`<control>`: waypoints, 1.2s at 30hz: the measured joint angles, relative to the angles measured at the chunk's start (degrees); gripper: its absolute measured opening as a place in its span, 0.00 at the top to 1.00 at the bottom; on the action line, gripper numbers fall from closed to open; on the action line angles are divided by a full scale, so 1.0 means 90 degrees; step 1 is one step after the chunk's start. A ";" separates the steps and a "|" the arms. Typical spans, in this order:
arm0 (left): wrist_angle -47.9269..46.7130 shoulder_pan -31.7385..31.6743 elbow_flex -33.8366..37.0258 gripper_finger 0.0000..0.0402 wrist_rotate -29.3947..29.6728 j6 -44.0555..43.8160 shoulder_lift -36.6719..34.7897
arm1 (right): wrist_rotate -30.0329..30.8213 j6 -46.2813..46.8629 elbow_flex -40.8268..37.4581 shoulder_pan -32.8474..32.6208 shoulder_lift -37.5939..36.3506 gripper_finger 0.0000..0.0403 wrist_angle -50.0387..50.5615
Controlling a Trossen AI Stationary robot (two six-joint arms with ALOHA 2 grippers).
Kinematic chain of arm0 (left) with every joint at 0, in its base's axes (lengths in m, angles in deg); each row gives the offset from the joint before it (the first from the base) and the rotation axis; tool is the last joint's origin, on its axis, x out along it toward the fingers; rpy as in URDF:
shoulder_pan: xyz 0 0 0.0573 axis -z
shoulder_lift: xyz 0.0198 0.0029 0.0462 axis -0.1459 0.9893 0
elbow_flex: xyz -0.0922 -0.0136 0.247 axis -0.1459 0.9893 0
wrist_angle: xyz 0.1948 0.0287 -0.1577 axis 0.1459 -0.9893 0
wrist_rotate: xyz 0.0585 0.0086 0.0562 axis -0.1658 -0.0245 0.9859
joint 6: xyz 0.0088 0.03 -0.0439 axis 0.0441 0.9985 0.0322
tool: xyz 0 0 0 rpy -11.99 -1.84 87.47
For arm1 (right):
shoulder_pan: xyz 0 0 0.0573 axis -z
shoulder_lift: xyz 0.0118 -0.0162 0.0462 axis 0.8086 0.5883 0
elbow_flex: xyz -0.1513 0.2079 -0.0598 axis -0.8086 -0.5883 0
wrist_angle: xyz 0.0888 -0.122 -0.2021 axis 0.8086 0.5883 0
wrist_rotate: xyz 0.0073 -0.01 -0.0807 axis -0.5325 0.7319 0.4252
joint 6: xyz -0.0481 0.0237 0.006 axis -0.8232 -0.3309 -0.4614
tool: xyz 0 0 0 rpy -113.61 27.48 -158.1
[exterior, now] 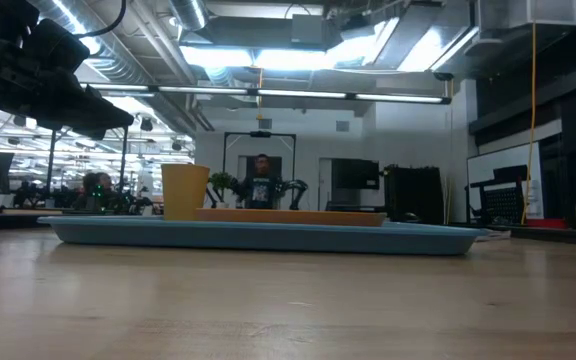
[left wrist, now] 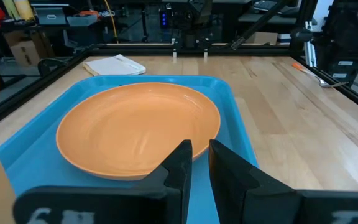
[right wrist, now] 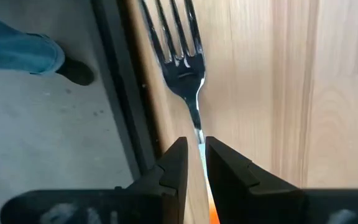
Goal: Pick and place plate/cup/fork/spoon on tray
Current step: Put the orange fork to the left of the orange plate on the blue tray
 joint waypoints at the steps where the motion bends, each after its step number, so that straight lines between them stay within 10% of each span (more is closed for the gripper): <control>1: 0.0000 0.0002 0.0000 0.88 0.0000 -0.0001 0.0001 | -0.0008 0.0000 0.0000 0.0000 0.0042 0.85 0.0000; 28: 0.0000 0.0002 0.0000 0.88 0.0000 0.0000 0.0000 | -0.0220 0.1377 0.0199 0.0312 0.0562 0.97 0.0156; 36: 0.0000 0.0002 0.0000 0.88 0.0000 0.0000 0.0001 | 0.0820 0.1686 0.0958 0.0977 0.0625 0.99 0.1255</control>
